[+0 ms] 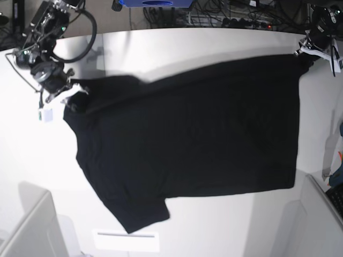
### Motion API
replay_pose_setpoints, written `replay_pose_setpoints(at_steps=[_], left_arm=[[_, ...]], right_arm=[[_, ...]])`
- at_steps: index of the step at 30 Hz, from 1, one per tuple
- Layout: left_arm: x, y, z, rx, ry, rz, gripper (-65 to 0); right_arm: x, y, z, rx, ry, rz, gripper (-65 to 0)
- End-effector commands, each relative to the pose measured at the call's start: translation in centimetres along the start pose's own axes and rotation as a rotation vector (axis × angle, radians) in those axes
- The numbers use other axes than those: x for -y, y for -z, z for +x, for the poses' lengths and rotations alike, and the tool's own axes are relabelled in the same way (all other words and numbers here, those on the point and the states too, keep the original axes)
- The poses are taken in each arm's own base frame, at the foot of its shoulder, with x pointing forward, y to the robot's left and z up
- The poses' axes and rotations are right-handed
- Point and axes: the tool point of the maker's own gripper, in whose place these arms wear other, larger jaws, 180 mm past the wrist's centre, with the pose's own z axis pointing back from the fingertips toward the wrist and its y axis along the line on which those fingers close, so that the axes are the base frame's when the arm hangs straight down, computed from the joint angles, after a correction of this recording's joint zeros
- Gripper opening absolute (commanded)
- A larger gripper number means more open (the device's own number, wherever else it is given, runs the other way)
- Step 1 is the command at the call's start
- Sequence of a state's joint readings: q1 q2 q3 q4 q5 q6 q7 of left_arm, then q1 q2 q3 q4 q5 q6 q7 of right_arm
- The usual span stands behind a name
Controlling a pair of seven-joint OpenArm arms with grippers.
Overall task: Fold the T-shirt properly
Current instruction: 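Lift both shoulders and drag the shirt toward the robot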
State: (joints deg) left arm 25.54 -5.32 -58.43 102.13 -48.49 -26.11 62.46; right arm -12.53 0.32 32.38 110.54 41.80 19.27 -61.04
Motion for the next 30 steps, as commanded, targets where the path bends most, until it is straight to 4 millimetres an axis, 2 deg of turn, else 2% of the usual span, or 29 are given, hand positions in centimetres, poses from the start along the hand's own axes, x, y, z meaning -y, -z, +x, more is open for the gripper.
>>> replay_pose_setpoints(at_steps=[1, 6, 12, 17, 22, 25, 30], left_arm=[[0.3, -0.3, 1.5, 0.044, 0.009, -0.011, -65.0], [0.7, 0.4, 3.0, 0.085, -0.067, -0.005, -65.0], [1.6, 1.2, 5.3, 0.139, -0.117, -0.020, -65.0], [4.6, 3.1, 5.9, 0.115, -0.120, -0.084, -65.0], [5.8, 3.9, 7.2, 0.135, -0.161, -0.107, -65.0], [6.1, 4.2, 8.0, 0.150, -0.180, -0.115, -65.0], [5.3, 5.5, 9.0, 0.145, -0.238, -0.112, -65.0]], right_arm=[[-0.2, 0.1, 1.6, 0.040, -0.011, 0.009, -65.0], [-0.4, 2.3, 2.9, 0.015, 0.030, 0.048, -65.0], [0.1, 4.4, 3.3, -0.009, 0.083, 0.073, -65.0], [-1.2, 6.3, 4.1, -0.026, 0.063, 0.103, -65.0], [-1.9, 7.7, 5.1, -0.008, 0.079, 0.110, -65.0], [-1.8, 8.2, 5.8, -0.009, 0.083, 0.114, -65.0], [-1.7, 8.8, 6.6, -0.001, 0.096, 0.118, -65.0]])
